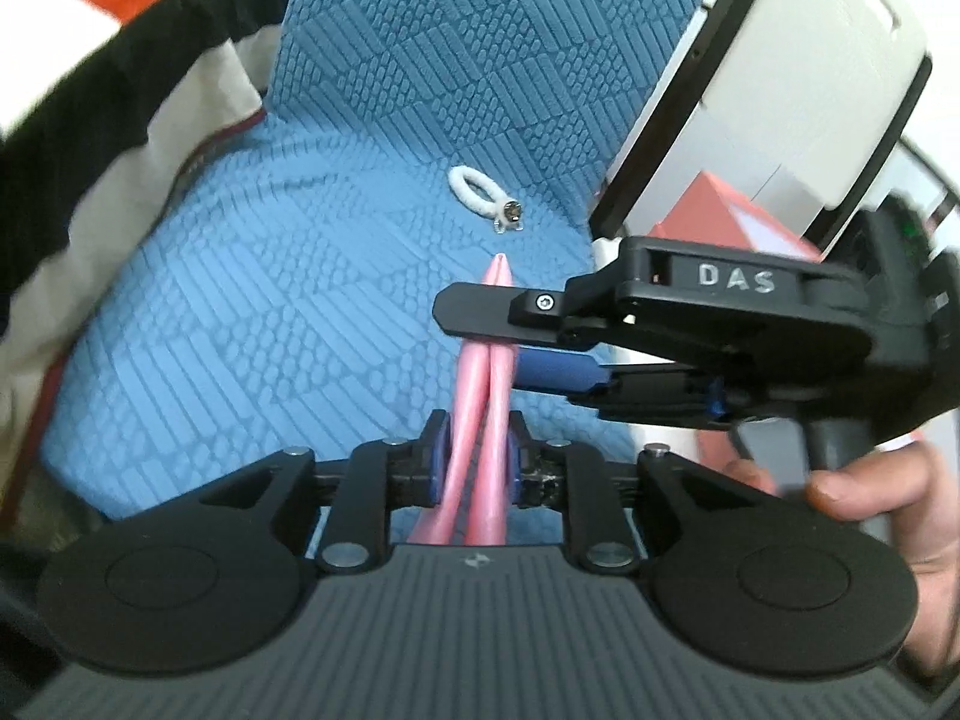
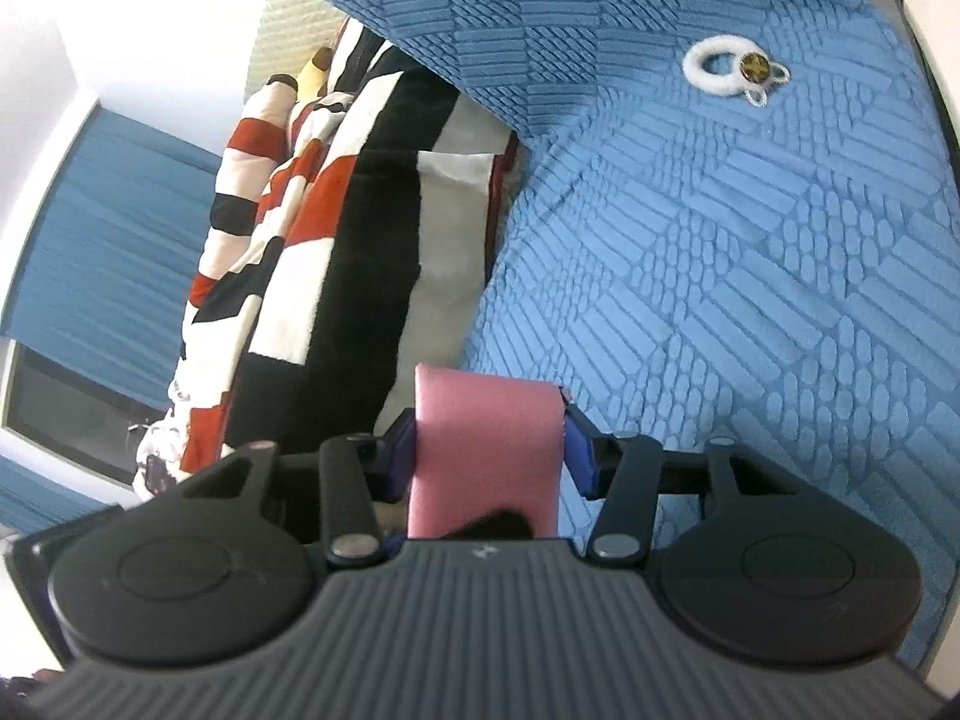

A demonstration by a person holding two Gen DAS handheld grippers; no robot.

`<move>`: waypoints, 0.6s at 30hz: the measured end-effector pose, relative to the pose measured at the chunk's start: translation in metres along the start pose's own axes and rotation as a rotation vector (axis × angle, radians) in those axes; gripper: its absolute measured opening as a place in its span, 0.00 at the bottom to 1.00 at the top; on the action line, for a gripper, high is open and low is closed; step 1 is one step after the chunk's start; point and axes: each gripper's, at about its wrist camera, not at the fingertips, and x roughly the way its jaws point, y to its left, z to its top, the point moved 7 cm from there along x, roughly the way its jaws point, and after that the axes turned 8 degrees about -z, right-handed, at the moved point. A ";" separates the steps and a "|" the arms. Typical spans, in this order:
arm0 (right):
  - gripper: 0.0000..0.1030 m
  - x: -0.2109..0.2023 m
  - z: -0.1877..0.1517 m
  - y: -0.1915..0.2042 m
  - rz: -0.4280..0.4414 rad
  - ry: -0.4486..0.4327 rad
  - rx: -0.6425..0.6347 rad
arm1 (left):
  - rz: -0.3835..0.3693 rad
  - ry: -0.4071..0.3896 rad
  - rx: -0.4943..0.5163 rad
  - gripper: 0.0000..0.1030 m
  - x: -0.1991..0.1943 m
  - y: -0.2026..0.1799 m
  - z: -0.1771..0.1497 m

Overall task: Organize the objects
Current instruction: 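Grasp the folded pink bag with the left gripper while the right gripper pinches it, then hold the pink strip upright with the left gripper while the right gripper releases it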

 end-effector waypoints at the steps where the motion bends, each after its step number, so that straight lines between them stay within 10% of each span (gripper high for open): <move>1: 0.51 -0.002 0.001 0.000 -0.005 -0.008 -0.002 | 0.018 0.001 0.025 0.21 0.002 -0.002 0.003; 18: 0.52 -0.037 0.058 -0.011 -0.258 -0.253 -0.063 | 0.040 0.063 0.119 0.15 0.050 -0.005 0.052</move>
